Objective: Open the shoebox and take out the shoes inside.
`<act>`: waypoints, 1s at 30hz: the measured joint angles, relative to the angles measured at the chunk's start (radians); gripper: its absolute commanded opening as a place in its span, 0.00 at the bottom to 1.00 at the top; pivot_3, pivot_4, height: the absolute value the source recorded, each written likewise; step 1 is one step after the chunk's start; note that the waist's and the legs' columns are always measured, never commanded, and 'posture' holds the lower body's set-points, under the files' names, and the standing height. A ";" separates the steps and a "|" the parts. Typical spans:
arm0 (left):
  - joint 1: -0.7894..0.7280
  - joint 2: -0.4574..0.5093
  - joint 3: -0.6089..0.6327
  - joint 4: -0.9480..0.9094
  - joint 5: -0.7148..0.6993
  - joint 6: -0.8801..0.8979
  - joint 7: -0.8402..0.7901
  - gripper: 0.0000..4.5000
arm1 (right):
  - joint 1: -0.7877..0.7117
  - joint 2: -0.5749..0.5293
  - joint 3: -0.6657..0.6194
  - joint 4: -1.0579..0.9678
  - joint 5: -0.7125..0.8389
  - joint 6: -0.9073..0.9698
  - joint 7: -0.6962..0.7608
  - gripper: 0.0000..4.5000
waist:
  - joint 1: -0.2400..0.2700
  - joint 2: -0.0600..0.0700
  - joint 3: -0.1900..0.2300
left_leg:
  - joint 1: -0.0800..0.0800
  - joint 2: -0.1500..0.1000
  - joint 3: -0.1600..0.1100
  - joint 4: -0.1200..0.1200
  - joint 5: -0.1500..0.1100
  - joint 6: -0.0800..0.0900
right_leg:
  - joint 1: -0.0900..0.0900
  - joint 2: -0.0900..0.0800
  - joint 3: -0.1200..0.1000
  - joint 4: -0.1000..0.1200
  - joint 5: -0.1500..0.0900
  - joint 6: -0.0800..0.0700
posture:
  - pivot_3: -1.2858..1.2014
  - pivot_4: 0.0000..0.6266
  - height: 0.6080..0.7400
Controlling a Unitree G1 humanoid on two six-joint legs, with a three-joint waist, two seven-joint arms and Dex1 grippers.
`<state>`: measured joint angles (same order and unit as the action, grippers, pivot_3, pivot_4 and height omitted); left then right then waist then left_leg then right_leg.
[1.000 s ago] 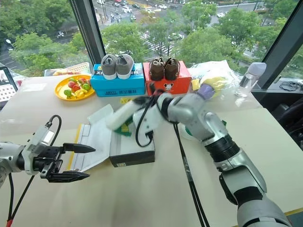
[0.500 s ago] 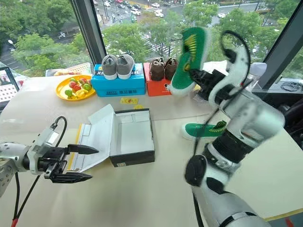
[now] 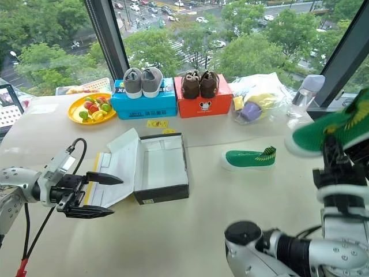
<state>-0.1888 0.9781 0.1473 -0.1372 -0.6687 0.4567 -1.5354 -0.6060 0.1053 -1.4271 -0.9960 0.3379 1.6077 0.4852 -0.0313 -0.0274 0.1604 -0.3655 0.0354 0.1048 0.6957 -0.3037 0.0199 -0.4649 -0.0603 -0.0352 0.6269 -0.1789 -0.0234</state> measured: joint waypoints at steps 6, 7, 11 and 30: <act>-0.040 -0.006 -0.031 0.012 0.001 0.001 -0.008 1.00 | 0.281 0.036 0.278 0.212 0.115 0.001 -0.178 0.17 | -0.018 0.003 0.002 | 0.012 -0.002 -0.001 -0.001 0.003 0.004 | 0.008 0.000 0.010 0.002 -0.004 0.007 | 0.52 0.24 0.93; -0.041 -0.008 -0.035 0.013 0.001 0.001 -0.008 1.00 | 0.295 0.036 0.299 0.231 0.154 0.001 -0.206 0.17 | -0.020 0.003 0.002 | 0.012 -0.002 -0.001 -0.001 0.003 0.004 | 0.008 0.001 0.013 0.003 -0.004 0.008 | 0.52 0.24 0.93; -0.042 -0.020 -0.053 0.020 0.005 0.000 -0.010 1.00 | 0.293 0.036 0.378 0.365 0.339 -0.002 -0.366 0.17 | -0.022 0.002 0.002 | 0.013 -0.002 -0.002 -0.002 0.004 0.005 | 0.009 0.005 0.019 0.003 -0.004 0.008 | 0.52 0.24 0.93; 0.006 -0.015 -0.018 0.010 0.008 -0.002 -0.012 1.00 | 0.230 0.025 0.388 0.634 0.790 -0.072 -0.846 0.69 | -0.039 -0.019 -0.009 | 0.011 0.003 -0.005 -0.005 0.004 0.005 | 0.007 0.016 0.030 -0.003 -0.003 0.009 | 0.52 0.24 0.93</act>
<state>-0.1825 0.9635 0.1298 -0.1272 -0.6605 0.4551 -1.5472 -0.3762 0.1299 -1.0392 -0.3616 1.1280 1.5358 -0.3603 -0.0705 -0.0469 0.1510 -0.3547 0.0382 0.0995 0.6912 -0.2999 0.0247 -0.4579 -0.0446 -0.0049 0.6239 -0.1822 -0.0145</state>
